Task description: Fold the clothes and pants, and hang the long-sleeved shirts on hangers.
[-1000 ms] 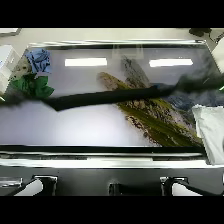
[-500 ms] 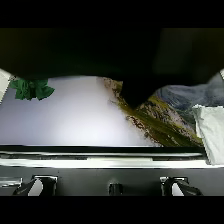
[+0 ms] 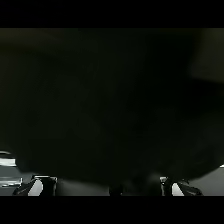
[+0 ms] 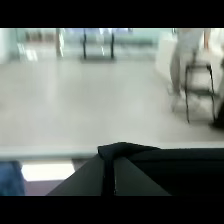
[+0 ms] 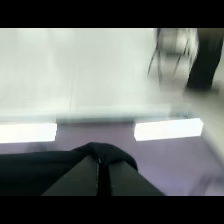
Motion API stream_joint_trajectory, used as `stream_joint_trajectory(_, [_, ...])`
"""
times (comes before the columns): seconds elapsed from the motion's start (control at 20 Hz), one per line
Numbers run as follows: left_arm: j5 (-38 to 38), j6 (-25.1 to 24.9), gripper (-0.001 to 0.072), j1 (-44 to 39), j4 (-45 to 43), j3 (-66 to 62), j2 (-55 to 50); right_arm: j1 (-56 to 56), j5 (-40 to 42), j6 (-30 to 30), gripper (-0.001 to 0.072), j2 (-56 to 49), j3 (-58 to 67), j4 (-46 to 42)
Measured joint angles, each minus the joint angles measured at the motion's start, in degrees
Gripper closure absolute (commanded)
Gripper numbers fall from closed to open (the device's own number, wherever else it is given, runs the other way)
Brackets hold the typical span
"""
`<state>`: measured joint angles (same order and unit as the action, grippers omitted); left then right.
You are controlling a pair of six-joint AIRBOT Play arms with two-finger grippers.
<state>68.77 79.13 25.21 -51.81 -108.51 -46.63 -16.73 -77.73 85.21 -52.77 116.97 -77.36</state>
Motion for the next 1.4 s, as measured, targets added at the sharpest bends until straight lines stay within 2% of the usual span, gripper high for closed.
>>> stream_joint_trajectory(0.15, [4.63,0.11,0.0685,-4.50,-1.09,11.58,-7.45,2.14,-12.87,1.79,0.0679,-11.74,-8.28,2.62])
stream_joint_trajectory(0.3, [3.58,-0.35,0.0685,-9.33,-5.09,25.62,-16.57,7.78,-14.78,2.49,0.0677,-22.64,-21.00,2.54])
stream_joint_trajectory(0.5, [-1.55,0.20,0.0684,-11.91,-6.84,33.46,-32.04,12.15,-2.91,6.93,0.0676,-36.76,-27.80,3.04])
stream_joint_trajectory(0.8, [-9.40,0.61,0.0684,-13.73,-7.23,25.75,-48.96,13.49,27.56,10.49,0.0676,-44.72,-28.44,4.11])
stream_joint_trajectory(0.9, [-12.15,0.79,0.0684,-14.67,-7.30,23.10,-52.48,13.60,34.88,11.67,0.0676,-46.49,-28.48,4.11])
stream_joint_trajectory(1.2, [-16.33,0.98,0.0683,-16.31,-7.32,19.82,-58.64,13.66,42.47,13.57,0.0676,-51.78,-28.52,6.69])
stream_joint_trajectory(1.4, [-15.39,0.87,0.0682,-16.11,-7.10,16.17,-59.49,12.68,38.45,13.86,0.0675,-52.30,-26.47,7.41])
